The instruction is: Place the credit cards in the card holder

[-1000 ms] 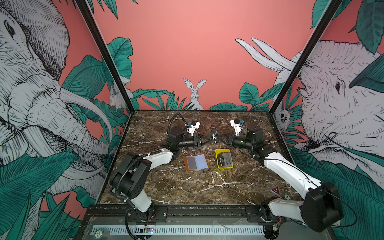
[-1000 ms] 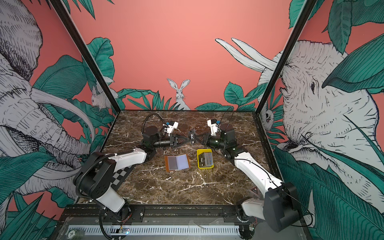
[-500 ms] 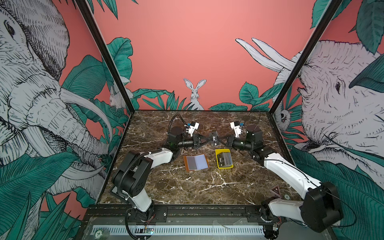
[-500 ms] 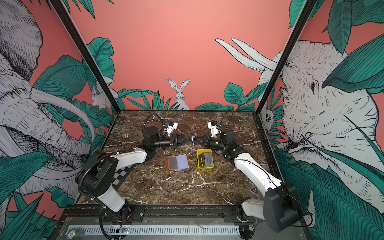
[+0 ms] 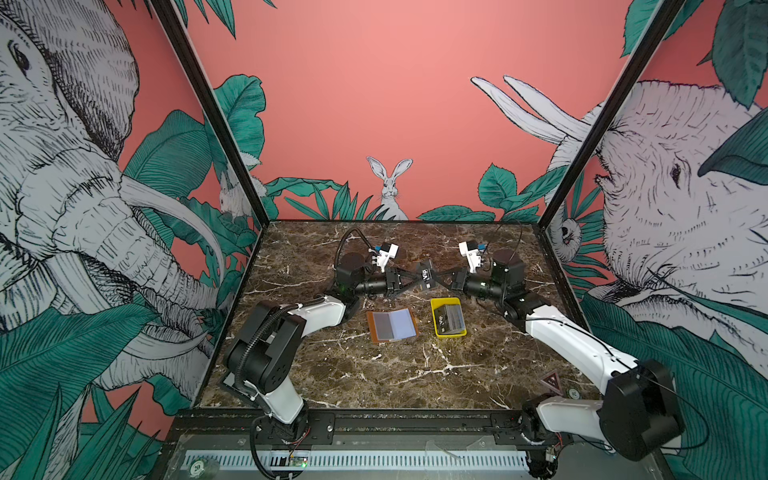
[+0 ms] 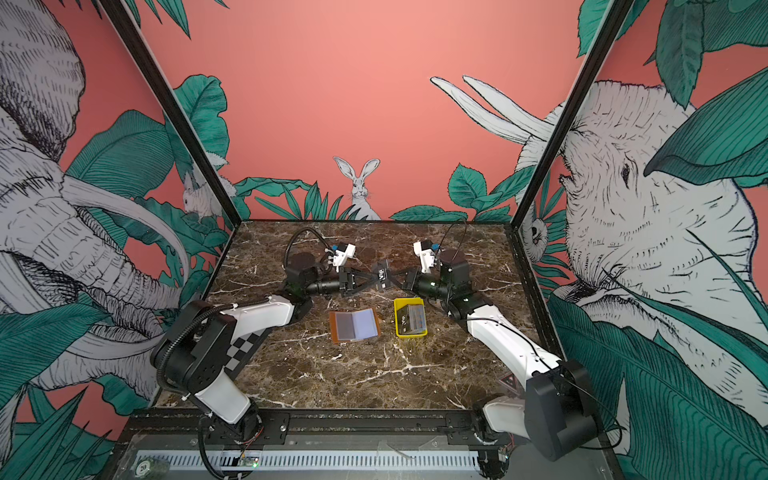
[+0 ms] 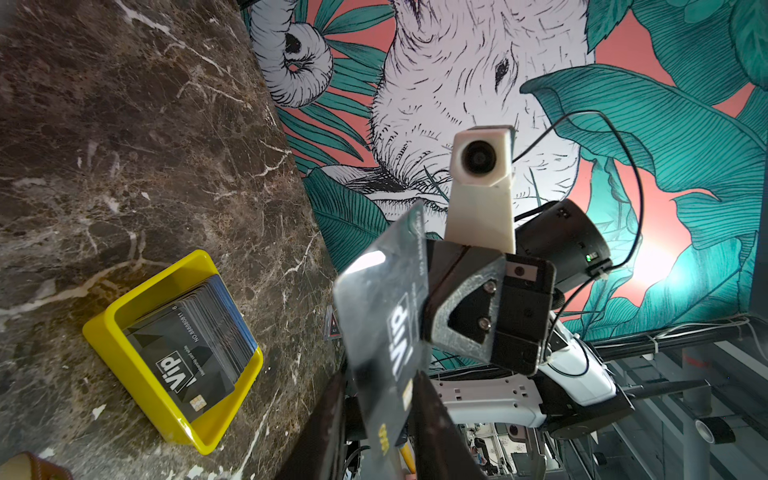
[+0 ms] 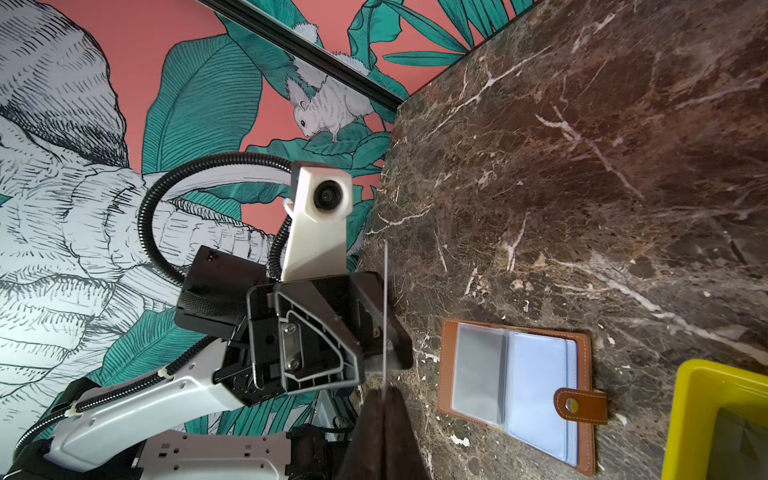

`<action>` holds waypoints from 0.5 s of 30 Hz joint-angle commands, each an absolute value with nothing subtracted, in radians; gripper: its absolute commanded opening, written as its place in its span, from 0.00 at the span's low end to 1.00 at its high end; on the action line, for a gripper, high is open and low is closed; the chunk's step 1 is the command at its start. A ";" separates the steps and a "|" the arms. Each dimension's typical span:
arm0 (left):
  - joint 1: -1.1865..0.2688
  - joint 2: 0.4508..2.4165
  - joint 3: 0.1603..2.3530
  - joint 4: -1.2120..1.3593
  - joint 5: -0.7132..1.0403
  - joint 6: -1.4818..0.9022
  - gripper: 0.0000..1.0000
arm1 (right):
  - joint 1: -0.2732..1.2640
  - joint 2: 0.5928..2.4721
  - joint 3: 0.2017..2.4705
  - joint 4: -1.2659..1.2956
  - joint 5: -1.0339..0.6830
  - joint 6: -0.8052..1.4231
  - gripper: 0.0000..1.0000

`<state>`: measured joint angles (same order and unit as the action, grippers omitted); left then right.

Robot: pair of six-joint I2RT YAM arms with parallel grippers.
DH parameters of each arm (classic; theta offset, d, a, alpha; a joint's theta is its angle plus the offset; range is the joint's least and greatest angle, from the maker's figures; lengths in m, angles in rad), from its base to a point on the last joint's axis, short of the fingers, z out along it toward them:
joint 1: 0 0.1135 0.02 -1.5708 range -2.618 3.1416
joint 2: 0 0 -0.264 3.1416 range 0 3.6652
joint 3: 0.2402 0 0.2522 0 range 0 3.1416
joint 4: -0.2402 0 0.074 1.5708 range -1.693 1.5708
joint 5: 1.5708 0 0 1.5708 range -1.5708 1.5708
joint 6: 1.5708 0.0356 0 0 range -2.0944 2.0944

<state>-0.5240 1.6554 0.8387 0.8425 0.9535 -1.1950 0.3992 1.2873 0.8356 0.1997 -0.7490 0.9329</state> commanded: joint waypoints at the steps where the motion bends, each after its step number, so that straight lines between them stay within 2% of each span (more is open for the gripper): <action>1: -0.518 1.649 0.838 0.906 0.976 -1.222 0.25 | 0.403 1.301 0.823 0.259 -0.774 0.944 0.00; 5: -0.518 1.642 0.835 0.892 0.971 -1.212 0.14 | 0.403 1.311 0.832 0.189 -0.739 0.910 0.00; 8: -0.518 1.638 0.832 0.875 0.966 -1.202 0.07 | 0.404 1.314 0.857 0.101 -0.695 0.864 0.07; 15: -0.507 1.596 0.795 0.753 0.921 -1.125 0.05 | 0.448 1.313 0.924 -0.092 -0.559 0.738 0.22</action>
